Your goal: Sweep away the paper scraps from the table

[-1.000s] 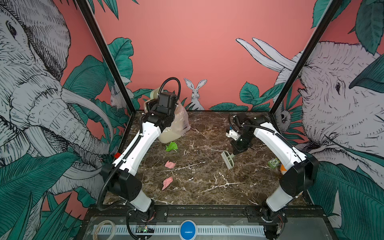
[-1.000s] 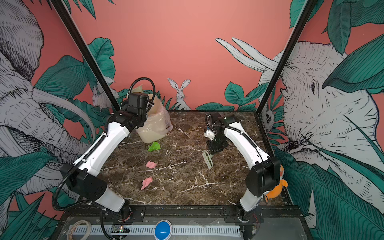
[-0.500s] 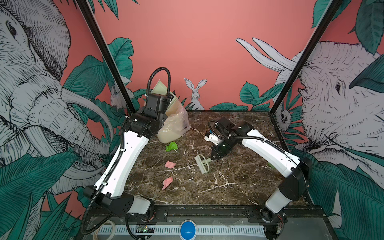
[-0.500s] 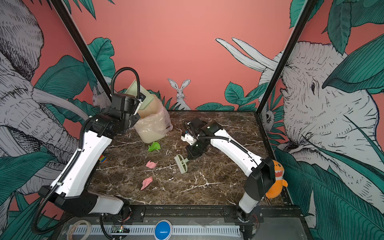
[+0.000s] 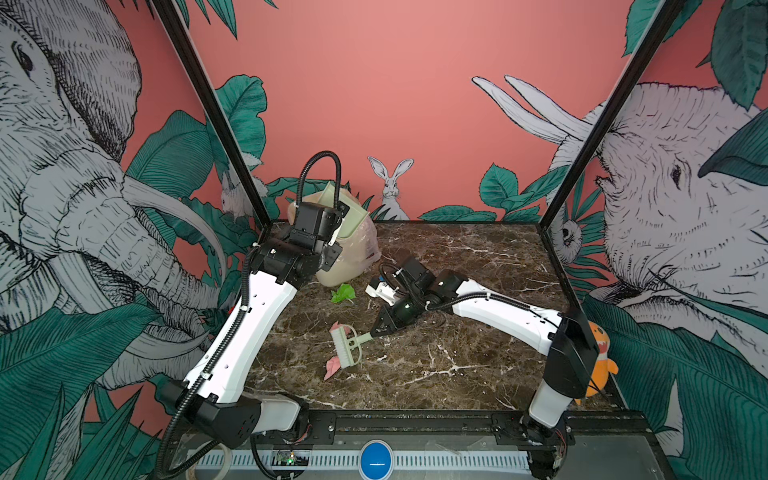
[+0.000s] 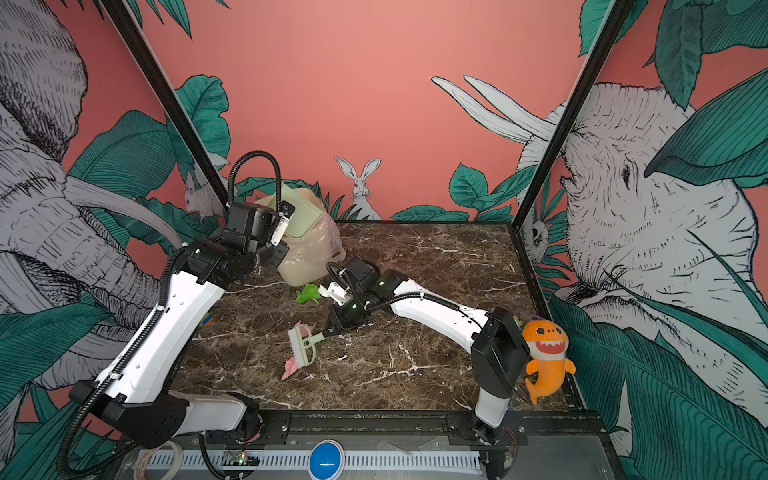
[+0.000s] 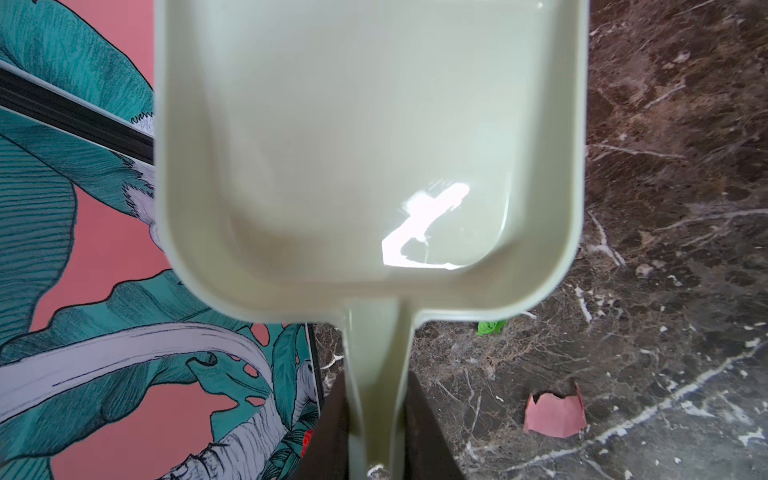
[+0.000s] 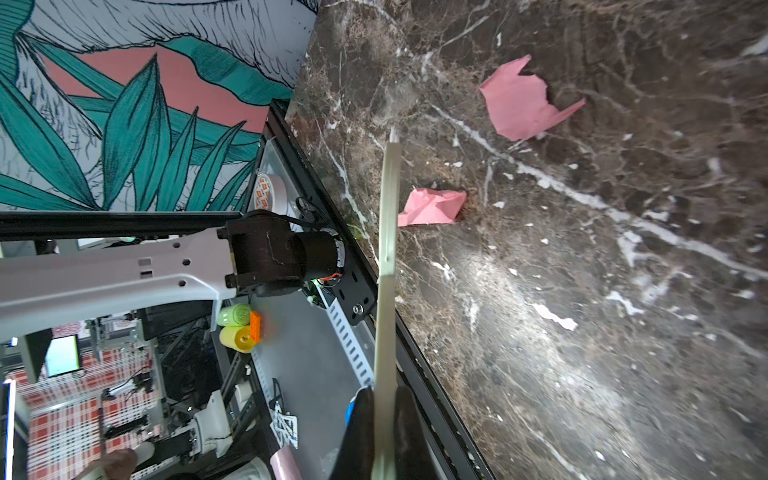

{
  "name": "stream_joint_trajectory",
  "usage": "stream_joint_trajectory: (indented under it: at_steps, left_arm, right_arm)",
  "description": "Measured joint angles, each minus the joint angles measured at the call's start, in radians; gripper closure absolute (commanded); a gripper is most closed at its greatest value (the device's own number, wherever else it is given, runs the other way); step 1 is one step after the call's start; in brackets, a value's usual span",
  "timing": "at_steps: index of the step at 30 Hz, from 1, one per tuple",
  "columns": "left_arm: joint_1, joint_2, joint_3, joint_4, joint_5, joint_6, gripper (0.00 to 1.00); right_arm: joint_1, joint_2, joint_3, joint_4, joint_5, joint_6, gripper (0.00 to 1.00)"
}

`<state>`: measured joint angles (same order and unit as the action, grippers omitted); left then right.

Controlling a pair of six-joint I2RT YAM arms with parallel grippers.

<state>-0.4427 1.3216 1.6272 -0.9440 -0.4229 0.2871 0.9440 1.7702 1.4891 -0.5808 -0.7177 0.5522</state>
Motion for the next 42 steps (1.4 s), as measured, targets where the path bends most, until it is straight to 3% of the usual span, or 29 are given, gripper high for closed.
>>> stream_joint_trajectory:
  at_steps: [10, 18, 24, 34, 42]
  left_arm:
    - [0.0, -0.068, -0.093, 0.001, 0.071, -0.05, 0.84]
    - [0.0, -0.103, -0.146, 0.002, 0.1, -0.067, 0.84]
    - [0.0, -0.134, -0.167, 0.003, 0.117, -0.071, 0.84]
    - [0.0, -0.146, -0.196, 0.016, 0.163, -0.085, 0.84]
    - [0.0, -0.144, -0.196, 0.031, 0.208, -0.097, 0.84]
  right_arm:
    - [0.073, 0.164, 0.068, 0.111, -0.018, 0.094, 1.0]
    - [0.089, 0.215, 0.093, 0.07, 0.058, 0.102, 1.0]
    - [0.045, 0.183, 0.019, 0.047, 0.108, 0.095, 1.0]
    - [-0.065, -0.011, -0.085, -0.069, 0.204, 0.064, 1.0]
    - [-0.053, -0.016, -0.062, -0.089, 0.195, 0.061, 1.0]
